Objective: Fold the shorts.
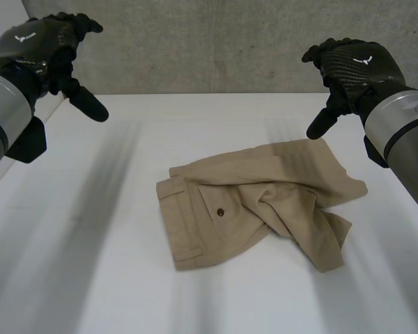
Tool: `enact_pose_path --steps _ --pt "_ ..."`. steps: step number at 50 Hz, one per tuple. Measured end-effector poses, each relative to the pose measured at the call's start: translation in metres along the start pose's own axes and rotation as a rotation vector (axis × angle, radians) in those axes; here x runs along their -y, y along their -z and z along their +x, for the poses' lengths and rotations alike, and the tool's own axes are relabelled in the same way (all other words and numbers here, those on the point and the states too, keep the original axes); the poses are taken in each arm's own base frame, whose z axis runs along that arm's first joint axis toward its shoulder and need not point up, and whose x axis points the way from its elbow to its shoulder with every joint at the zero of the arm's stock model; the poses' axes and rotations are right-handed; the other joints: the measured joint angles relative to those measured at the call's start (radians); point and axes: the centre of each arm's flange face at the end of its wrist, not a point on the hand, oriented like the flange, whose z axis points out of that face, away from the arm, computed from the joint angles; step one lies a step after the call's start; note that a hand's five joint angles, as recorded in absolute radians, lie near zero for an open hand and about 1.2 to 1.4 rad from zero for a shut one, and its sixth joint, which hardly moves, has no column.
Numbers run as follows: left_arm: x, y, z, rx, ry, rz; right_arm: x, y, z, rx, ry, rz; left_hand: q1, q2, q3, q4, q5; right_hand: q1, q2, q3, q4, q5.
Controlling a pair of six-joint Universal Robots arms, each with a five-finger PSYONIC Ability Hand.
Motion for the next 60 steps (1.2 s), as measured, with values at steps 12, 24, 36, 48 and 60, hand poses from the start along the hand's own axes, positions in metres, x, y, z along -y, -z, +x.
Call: enact_pose_path --steps 12,24,36,48,60 --pt "-0.071 -0.031 0.021 -0.066 -0.016 -0.176 -0.001 -0.005 0.01 -0.017 0.026 -0.001 0.021 0.006 0.003 0.003 0.004 0.0 0.0 0.0 0.0 0.0" --pt "-0.179 -0.05 0.069 -0.197 -0.06 -0.371 -0.007 -0.006 0.011 -0.019 0.052 -0.019 0.565 0.512 0.494 0.485 0.466 0.0 0.0 0.0 0.0 0.0" --pt "-0.111 -0.087 0.098 -0.186 -0.209 -0.056 -0.006 -0.007 0.012 -0.025 0.088 -0.014 0.941 0.994 0.961 0.981 0.918 0.0 0.0 0.0 0.0 0.0" --pt "0.062 -0.039 0.149 -0.202 -0.041 0.623 0.006 -0.01 0.038 -0.108 0.131 0.024 0.941 0.997 0.965 0.986 0.918 0.0 0.0 0.0 0.0 0.0" --pt "0.054 -0.034 0.164 -0.309 0.106 0.624 0.029 -0.009 0.078 -0.229 0.139 0.103 0.942 0.997 0.965 0.986 0.918 0.0 0.0 0.0 0.0 0.0"
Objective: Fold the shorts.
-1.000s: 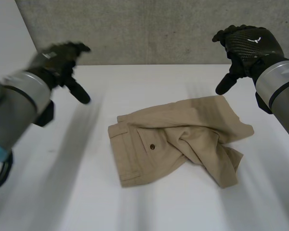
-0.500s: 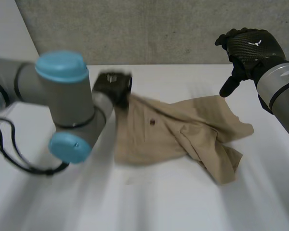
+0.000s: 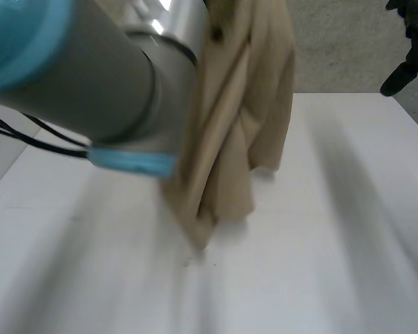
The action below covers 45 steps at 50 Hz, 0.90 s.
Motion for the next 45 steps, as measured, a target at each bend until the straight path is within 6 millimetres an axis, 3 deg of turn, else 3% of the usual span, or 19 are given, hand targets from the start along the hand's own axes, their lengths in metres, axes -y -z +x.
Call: enact_pose_path --steps 1,4,5,7,10,11,12,13,18,24,25,26,32,39,45 --pt "-0.023 0.01 0.009 -0.038 0.014 -0.075 0.002 0.0 0.003 -0.008 0.001 0.008 -0.021 -0.042 -0.036 -0.034 -0.018 0.0 0.0 0.0 0.0 0.0" --pt "-0.066 0.033 0.024 -0.098 0.026 -0.237 0.006 0.002 0.005 -0.015 0.003 0.018 -0.13 -0.166 -0.148 -0.163 -0.106 0.0 0.0 0.0 0.0 0.0" --pt "-0.084 0.044 0.029 -0.119 0.026 -0.316 0.007 0.002 0.005 -0.016 0.003 0.021 -0.401 -0.409 -0.385 -0.405 -0.342 0.0 0.0 0.0 0.0 0.0" --pt "-0.117 0.069 0.036 -0.156 0.02 -0.474 0.009 0.003 0.005 -0.017 0.005 0.025 -0.702 -0.708 -0.668 -0.693 -0.621 0.0 0.0 0.0 0.0 0.0" --pt "-0.148 0.099 0.04 -0.189 0.003 -0.677 0.01 0.005 0.005 -0.015 0.006 0.027 -0.78 -0.813 -0.785 -0.815 -0.756 0.0 0.0 0.0 0.0 0.0" --pt "-0.148 0.099 0.04 -0.189 0.003 -0.677 0.01 0.005 0.005 -0.015 0.006 0.027 -0.78 -0.813 -0.785 -0.815 -0.756 0.0 0.0 0.0 0.0 0.0" --pt "-0.157 0.113 0.039 -0.199 -0.008 -0.775 0.01 0.005 0.005 -0.013 0.006 0.027 -0.877 -0.941 -0.919 -0.94 -0.893 0.0 0.0 0.0 0.0 0.0" --pt "-0.161 0.121 0.037 -0.203 -0.016 -0.842 0.009 0.006 0.004 -0.009 0.006 0.025 -0.877 -0.941 -0.919 -0.94 -0.893 0.0 0.0 0.0 0.0 0.0" --pt "-0.153 0.123 0.026 -0.183 -0.031 -0.916 0.005 0.006 0.0 0.009 0.006 0.014 -0.882 -0.953 -0.923 -0.948 -0.907 0.0 0.0 0.0 0.0 0.0" --pt "-0.11 0.097 -0.009 -0.095 -0.039 -0.832 -0.013 0.006 -0.018 0.114 0.027 -0.031 -0.882 -0.959 -0.924 -0.948 -0.907 0.0 0.0 0.0 0.0 0.0" --pt "-0.11 0.097 -0.009 -0.095 -0.039 -0.832 -0.013 0.006 -0.018 0.114 0.027 -0.031 -0.882 -0.959 -0.924 -0.948 -0.907 0.0 0.0 0.0 0.0 0.0" --pt "-0.094 0.091 -0.022 -0.062 -0.044 -0.792 -0.025 0.008 -0.032 0.202 0.049 -0.056 -0.882 -0.962 -0.924 -0.948 -0.907 0.0 0.0 0.0 0.0 0.0" --pt "-0.069 0.094 -0.054 0.048 -0.074 -0.712 -0.074 0.03 -0.093 0.574 0.112 -0.139 -0.882 -0.963 -0.924 -0.948 -0.907 0.0 0.0 0.0 0.0 0.0" --pt "-0.06 0.11 -0.073 0.129 -0.102 -0.652 -0.126 0.052 -0.154 0.848 0.123 -0.205 -0.882 -0.963 -0.924 -0.948 -0.907 0.0 0.0 0.0 0.0 0.0" --pt "-0.062 0.119 -0.08 0.151 -0.113 -0.641 -0.159 0.052 -0.181 0.895 0.129 -0.233 -0.882 -0.963 -0.924 -0.948 -0.907 0.079 0.105 0.117 0.091 0.08"
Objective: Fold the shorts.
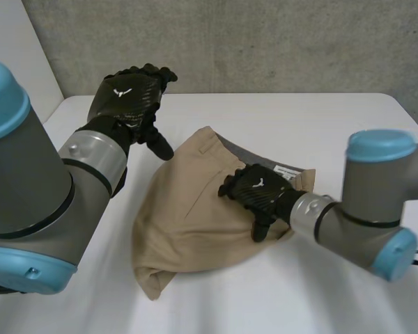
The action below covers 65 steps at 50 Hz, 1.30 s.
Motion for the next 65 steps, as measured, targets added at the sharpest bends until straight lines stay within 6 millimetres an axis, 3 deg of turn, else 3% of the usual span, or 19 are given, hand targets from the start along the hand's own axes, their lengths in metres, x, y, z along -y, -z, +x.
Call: enact_pose_path --steps 3,5,7,11,12,13,15,19,22,27,29,30,31,34,38,41,47,53,65 --pt "-0.005 0.0 -0.005 0.013 0.001 -0.008 -0.01 -0.015 0.0 -0.047 0.018 -0.002 0.0 0.0 0.0 0.0 0.0 0.269 0.277 0.286 0.283 0.255" --pt "-0.01 -0.001 -0.009 0.023 0.002 -0.02 -0.005 -0.02 0.009 -0.122 0.04 0.02 0.0 -0.001 0.0 0.0 -0.006 0.568 0.688 0.668 0.665 0.6" --pt "-0.012 -0.001 -0.012 0.03 0.004 -0.029 0.009 -0.018 0.023 -0.213 0.055 0.064 0.0 -0.002 0.0 0.0 -0.006 0.669 0.836 0.824 0.828 0.772" --pt "-0.016 -0.002 -0.016 0.04 0.006 -0.041 0.059 0.007 0.065 -0.445 0.041 0.223 0.0 -0.002 0.0 0.0 -0.006 0.696 0.849 0.847 0.858 0.807" --pt "-0.016 -0.002 -0.016 0.04 0.006 -0.041 0.059 0.007 0.065 -0.445 0.041 0.223 0.0 -0.002 0.0 0.0 -0.006 0.696 0.849 0.847 0.858 0.807" --pt "-0.016 -0.003 -0.017 0.044 0.006 -0.043 0.08 0.026 0.088 -0.555 0.011 0.303 0.0 -0.002 0.0 0.0 -0.006 0.696 0.849 0.847 0.858 0.807" --pt "-0.017 -0.003 -0.018 0.046 0.007 -0.043 0.097 0.046 0.109 -0.656 -0.027 0.374 0.0 -0.002 0.0 0.0 -0.006 0.696 0.849 0.847 0.858 0.807" --pt "-0.016 -0.004 -0.019 0.049 0.007 -0.043 0.106 0.075 0.141 -0.791 -0.087 0.432 0.0 -0.002 0.0 0.0 -0.006 0.696 0.849 0.847 0.858 0.807" --pt "-0.017 -0.004 -0.019 0.05 0.007 -0.043 0.092 0.077 0.152 -0.824 -0.104 0.357 0.0 -0.002 0.0 0.0 -0.006 0.696 0.849 0.847 0.859 0.823" --pt "-0.017 -0.004 -0.019 0.051 0.006 -0.045 0.052 0.057 0.149 -0.772 -0.065 0.102 0.0 -0.002 0.0 0.0 -0.006 0.659 0.798 0.795 0.821 0.796" --pt "-0.018 -0.004 -0.019 0.052 0.006 -0.046 0.021 0.042 0.14 -0.689 -0.012 -0.125 -0.001 -0.004 -0.008 -0.011 -0.006 0.23 0.298 0.327 0.338 0.344" --pt "-0.018 -0.004 -0.019 0.052 0.006 -0.046 0.021 0.042 0.14 -0.689 -0.012 -0.125 -0.001 -0.004 -0.008 -0.011 -0.006 0.23 0.298 0.327 0.338 0.344" --pt "-0.017 -0.004 -0.019 0.052 0.005 -0.046 0.009 0.037 0.136 -0.655 0.018 -0.227 -0.018 -0.011 -0.017 -0.024 -0.006 0.007 0.019 0.043 0.055 0.065" --pt "-0.017 -0.004 -0.019 0.053 0.005 -0.045 0.007 0.036 0.137 -0.655 0.031 -0.26 -0.018 -0.012 -0.017 -0.024 -0.006 -0.072 -0.094 -0.091 -0.08 -0.063" --pt "-0.009 -0.005 -0.02 0.057 0.002 -0.024 0.032 0.049 0.151 -0.767 0.018 -0.16 -0.019 -0.019 -0.022 -0.024 -0.006 -0.079 -0.106 -0.116 -0.092 -0.081" --pt "0.006 -0.006 -0.024 0.068 0.002 0.011 0.069 0.072 0.164 -0.885 -0.029 0.027 -0.019 -0.02 -0.022 -0.024 -0.006 -0.079 -0.106 -0.116 -0.092 -0.081" --pt "0.034 -0.004 -0.042 0.117 0.002 0.03 0.109 0.114 0.174 -0.998 -0.11 0.228 -0.019 -0.02 -0.022 -0.024 -0.006 -0.079 -0.106 -0.116 -0.092 -0.081" --pt "0.055 0.0 -0.065 0.181 0.002 -0.012 0.118 0.131 0.173 -0.997 -0.152 0.205 -0.019 -0.02 -0.022 -0.024 -0.006 -0.079 -0.106 -0.116 -0.092 -0.081" --pt "0.064 0.007 -0.071 0.197 0.0 -0.024 0.118 0.126 0.165 -0.878 -0.164 0.167 -0.019 -0.02 -0.022 -0.024 -0.006 -0.079 -0.106 -0.116 -0.092 -0.081"
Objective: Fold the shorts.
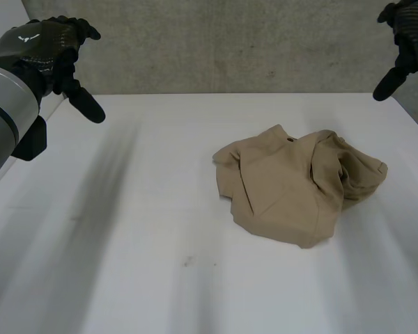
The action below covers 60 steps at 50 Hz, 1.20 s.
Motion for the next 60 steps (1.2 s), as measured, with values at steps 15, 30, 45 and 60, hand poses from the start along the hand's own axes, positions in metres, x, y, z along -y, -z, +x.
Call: enact_pose_path --steps 15,30,45,60 --pt "-0.003 0.0 0.003 -0.019 0.003 -0.005 -0.01 0.0 -0.009 0.255 -0.063 -0.032 0.0 -0.001 0.0 0.0 0.0 0.0 0.0 0.0 0.0 0.0" --pt "-0.017 0.001 0.005 -0.025 -0.002 -0.04 -0.05 -0.037 -0.016 0.309 0.09 0.005 0.0 -0.003 0.0 0.0 0.0 0.0 0.0 0.0 0.0 0.0" --pt "-0.054 -0.002 0.02 -0.063 -0.018 -0.079 -0.176 -0.107 -0.057 0.464 0.547 0.088 0.0 -0.003 0.0 0.0 0.0 0.0 0.0 0.0 0.0 0.0" --pt "-0.062 -0.007 0.024 -0.073 -0.021 -0.093 -0.237 -0.117 -0.071 0.542 0.724 0.097 0.0 -0.003 0.0 0.0 0.0 0.659 0.778 0.757 0.732 0.665"
